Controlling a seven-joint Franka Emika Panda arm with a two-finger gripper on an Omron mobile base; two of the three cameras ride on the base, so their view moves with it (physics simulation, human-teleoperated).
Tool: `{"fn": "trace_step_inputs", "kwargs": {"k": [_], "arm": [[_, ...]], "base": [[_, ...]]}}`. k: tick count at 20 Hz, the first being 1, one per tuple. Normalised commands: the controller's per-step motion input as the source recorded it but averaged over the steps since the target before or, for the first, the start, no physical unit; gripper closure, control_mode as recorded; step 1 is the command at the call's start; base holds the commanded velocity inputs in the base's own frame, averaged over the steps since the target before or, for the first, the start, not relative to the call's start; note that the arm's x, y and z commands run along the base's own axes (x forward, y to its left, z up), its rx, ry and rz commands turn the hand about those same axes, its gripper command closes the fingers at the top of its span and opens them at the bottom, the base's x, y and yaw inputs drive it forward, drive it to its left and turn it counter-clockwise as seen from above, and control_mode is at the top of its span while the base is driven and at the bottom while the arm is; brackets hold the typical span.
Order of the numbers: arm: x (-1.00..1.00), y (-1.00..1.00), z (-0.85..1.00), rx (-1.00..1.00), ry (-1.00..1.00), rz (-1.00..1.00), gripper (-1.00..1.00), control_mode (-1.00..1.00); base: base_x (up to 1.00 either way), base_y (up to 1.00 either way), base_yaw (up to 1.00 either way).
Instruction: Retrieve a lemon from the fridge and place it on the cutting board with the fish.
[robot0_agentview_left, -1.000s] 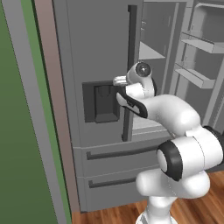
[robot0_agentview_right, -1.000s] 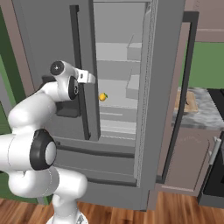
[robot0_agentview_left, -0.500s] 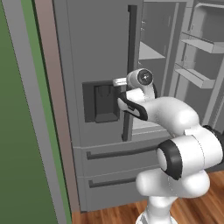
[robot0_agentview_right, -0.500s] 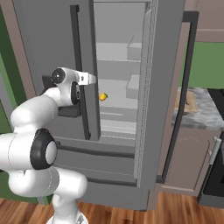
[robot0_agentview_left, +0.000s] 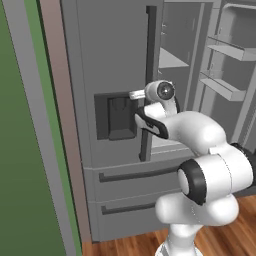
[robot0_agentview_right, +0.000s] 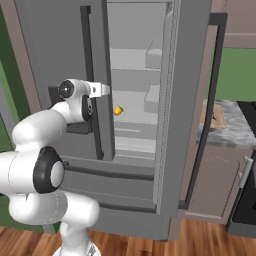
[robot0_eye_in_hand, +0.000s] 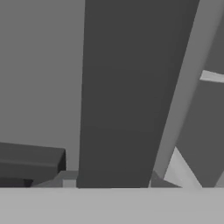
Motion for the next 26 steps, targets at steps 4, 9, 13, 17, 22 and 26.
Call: {"fn": "trace_step_inputs", "kwargs": {"k": [4, 9, 13, 17, 22, 26], "arm": [[-0.24, 0.19, 0.0, 0.0, 0.01, -0.22, 1.0, -1.0], [-0.4, 0.19, 0.03, 0.0, 0.15, -0.31, 1.0, -1.0], [-0.58, 0.29, 0.09, 0.0, 0.14, -0.29, 1.0, -1.0], [-0.6, 0.41, 0.04, 0.0, 0.15, -0.28, 1.0, -1.0], [-0.52, 0.52, 0.0, 0.02, 0.18, -0.2, 1.0, -1.0], [-0.53, 0.51, 0.0, 0.07, 0.13, -0.09, 1.0, -1.0]], "base": [[0.0, 0.0, 0.0], [0.0, 0.0, 0.0], [0.0, 0.0, 0.0], [0.0, 0.0, 0.0], [0.0, 0.0, 0.0], [0.0, 0.0, 0.0]]}}
